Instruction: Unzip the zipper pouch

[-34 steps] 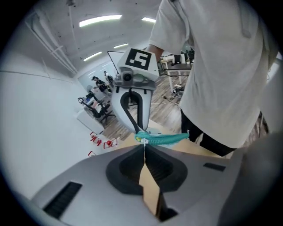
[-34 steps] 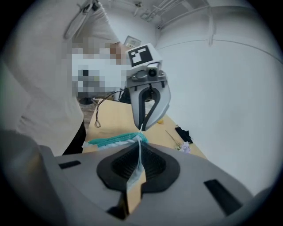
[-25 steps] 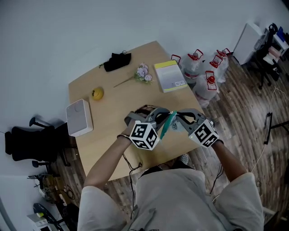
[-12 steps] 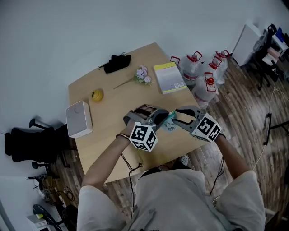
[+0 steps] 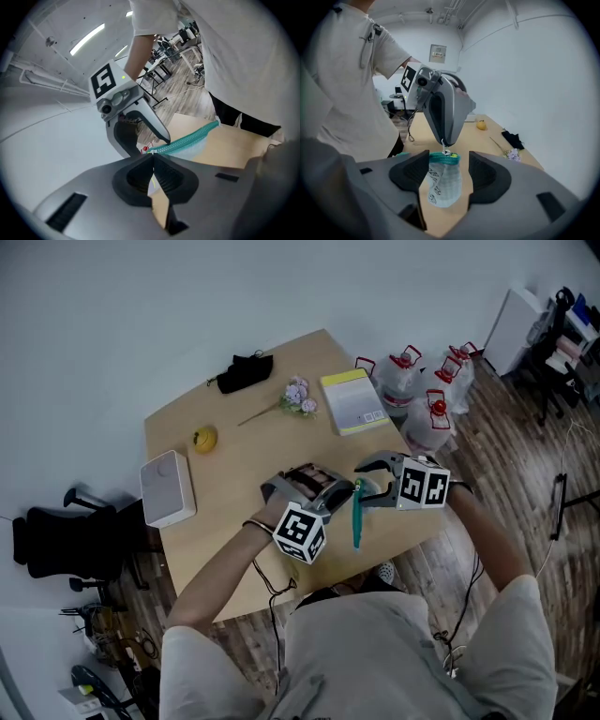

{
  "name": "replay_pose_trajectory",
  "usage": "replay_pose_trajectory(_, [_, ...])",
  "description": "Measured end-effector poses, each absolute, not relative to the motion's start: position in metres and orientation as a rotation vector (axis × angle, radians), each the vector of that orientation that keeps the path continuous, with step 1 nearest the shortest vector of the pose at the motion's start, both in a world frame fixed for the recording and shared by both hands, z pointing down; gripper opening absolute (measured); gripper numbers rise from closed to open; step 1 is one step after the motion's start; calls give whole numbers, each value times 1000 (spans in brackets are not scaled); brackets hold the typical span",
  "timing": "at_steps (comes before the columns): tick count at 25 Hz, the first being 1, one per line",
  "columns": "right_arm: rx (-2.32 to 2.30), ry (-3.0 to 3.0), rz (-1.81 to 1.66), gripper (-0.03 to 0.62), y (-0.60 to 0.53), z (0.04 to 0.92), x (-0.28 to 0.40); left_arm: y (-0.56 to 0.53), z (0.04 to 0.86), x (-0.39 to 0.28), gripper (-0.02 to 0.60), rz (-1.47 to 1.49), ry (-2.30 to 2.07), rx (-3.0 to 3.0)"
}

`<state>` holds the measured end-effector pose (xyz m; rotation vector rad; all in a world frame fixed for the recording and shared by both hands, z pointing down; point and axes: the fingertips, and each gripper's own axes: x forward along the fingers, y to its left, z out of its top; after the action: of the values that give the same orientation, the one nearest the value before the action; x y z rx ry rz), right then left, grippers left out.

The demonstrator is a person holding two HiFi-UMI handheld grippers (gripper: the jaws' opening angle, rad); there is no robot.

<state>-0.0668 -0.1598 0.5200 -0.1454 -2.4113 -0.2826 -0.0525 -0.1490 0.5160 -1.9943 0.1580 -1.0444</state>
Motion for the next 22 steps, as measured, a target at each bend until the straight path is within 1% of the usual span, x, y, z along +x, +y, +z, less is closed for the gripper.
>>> replay_pose_trajectory(6, [-414,-2121,-389,260,-142,545,-58,-131,526,-46,23,-1039,38,-1902])
replay_pose_trajectory(7, [-430,-2105,-393,242,-140,547,-58,-129,527,-44,23,-1036,29,-1894])
replay_pose_trajectory(11, [-459,-2117,-378,104,-131,553,-64,-128,529,-44,23,-1041,23,-1869])
replay_pose_trajectory(12, [-452,-2125,-373,89,-131,554,-65,-129,530,-46,23,-1045,28,-1870])
replay_pose_trajectory(15, [-394,-2169,-314,74,-135,554,-70,-133,531,-52,23,-1045,60,-1872])
replay_pose_trajectory(22, [-171,-2367,12,67,-154,536,-75,-151,520,-58,21,-993,209,-1924])
